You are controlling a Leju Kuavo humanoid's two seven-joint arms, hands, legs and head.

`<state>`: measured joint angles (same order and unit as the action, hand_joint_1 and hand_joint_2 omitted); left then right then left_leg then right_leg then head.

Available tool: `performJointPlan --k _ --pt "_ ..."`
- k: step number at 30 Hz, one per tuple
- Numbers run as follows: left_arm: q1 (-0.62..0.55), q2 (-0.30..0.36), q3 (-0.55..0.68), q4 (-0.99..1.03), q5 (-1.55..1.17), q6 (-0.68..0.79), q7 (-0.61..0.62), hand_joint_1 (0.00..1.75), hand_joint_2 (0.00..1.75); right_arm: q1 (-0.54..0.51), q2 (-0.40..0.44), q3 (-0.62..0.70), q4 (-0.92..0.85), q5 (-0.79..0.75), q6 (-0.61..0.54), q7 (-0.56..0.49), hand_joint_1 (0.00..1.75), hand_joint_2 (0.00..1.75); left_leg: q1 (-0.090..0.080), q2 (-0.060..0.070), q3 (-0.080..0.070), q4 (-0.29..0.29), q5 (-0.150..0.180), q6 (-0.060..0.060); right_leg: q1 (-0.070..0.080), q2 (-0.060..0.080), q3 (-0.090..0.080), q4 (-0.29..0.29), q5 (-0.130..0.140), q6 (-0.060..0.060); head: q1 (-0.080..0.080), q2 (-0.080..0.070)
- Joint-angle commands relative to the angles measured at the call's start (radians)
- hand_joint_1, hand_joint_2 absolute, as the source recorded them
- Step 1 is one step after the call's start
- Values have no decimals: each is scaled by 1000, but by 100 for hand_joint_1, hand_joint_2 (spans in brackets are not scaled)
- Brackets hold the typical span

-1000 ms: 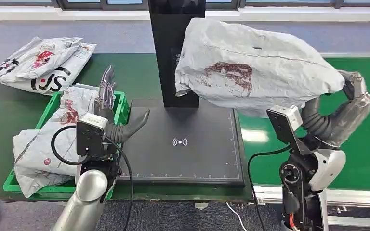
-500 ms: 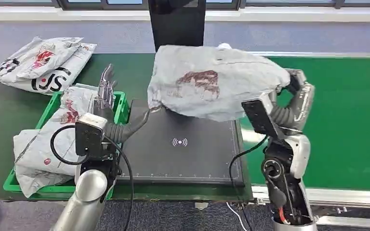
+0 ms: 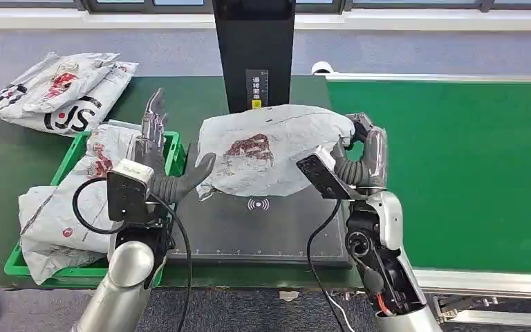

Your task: Moved the parcel from conveyor to table for the left to box.

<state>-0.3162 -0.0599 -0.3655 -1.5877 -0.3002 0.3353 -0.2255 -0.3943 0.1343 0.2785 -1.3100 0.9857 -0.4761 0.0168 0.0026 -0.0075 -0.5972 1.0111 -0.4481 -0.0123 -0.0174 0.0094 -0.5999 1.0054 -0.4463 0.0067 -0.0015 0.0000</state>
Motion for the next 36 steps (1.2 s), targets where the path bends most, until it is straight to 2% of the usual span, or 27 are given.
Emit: performJointPlan --k 1,15,18,19,20,22,23,36 --pt "-53 17 -54 61 13 -8 5 0 175 -49 -37 73 123 -3 20 24 175 175 1 0 1 0 0 0 1 -1 2 -1 0 -1 0 0" --pt "-53 33 -51 86 35 -2 -15 0 175 -68 -27 99 185 -7 38 30 175 175 1 1 1 -1 0 0 1 -1 2 -1 0 -1 0 0" --pt "-56 39 -52 86 36 1 -17 0 175 -79 -28 105 219 3 108 97 175 175 1 1 2 -1 0 0 1 0 3 -2 1 -1 0 0" --pt "-57 40 -51 85 36 2 -17 0 175 -84 -35 112 240 41 131 138 66 175 0 1 2 -1 0 0 1 0 2 -1 0 -1 0 0" --pt "-57 40 -51 84 36 3 -17 0 175 -85 -37 113 258 63 145 161 0 175 1 1 2 -2 0 0 2 0 3 -2 1 -1 0 0" --pt "-53 42 -50 82 36 3 -17 0 175 -83 -36 107 279 65 136 161 0 175 1 1 3 -2 1 0 1 -1 3 -3 1 -1 0 0" --pt "-45 44 -44 78 32 13 -11 0 175 -87 -38 93 305 70 155 207 0 175 1 0 1 -1 0 0 1 -1 2 -1 0 -1 0 0" --pt "-31 46 -33 57 25 17 -7 0 175 -105 -52 66 330 58 177 206 0 175 1 0 2 -2 0 0 1 -2 3 -3 0 -1 0 0"
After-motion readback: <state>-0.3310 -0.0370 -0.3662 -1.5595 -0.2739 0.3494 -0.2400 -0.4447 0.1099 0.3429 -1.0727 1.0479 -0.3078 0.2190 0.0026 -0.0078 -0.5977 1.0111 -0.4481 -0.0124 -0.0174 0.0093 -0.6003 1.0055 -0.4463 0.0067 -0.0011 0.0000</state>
